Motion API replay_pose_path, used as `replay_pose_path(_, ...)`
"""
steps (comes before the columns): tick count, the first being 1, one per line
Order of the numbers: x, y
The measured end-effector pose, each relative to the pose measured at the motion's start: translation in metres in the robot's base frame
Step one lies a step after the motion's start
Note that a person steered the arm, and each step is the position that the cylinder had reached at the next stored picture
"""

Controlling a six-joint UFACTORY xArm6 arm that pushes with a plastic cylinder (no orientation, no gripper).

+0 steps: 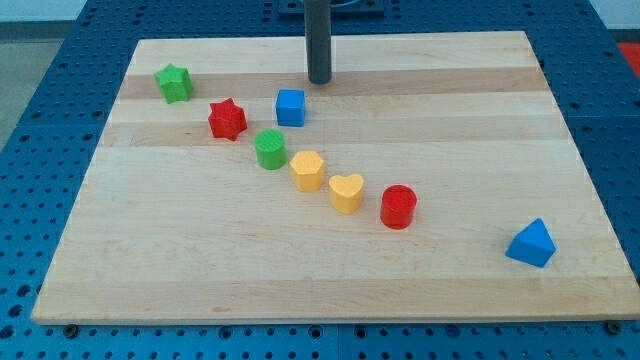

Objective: Place your arm at the top left corner

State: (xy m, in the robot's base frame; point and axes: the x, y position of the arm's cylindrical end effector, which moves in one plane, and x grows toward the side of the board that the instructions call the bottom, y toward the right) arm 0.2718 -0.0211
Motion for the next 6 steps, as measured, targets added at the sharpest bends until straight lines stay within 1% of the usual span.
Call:
replay_pose_path(1, -0.01, -0.003)
replay_pose_path(2, -0.023, -0.042)
replay_pose_path(3, -0.053, -0.087)
replay_pose_path(4, -0.073, -0.141)
replay_pose_path(5, -0.077, -0.201)
replay_pose_path(6, -0.077, -0.223)
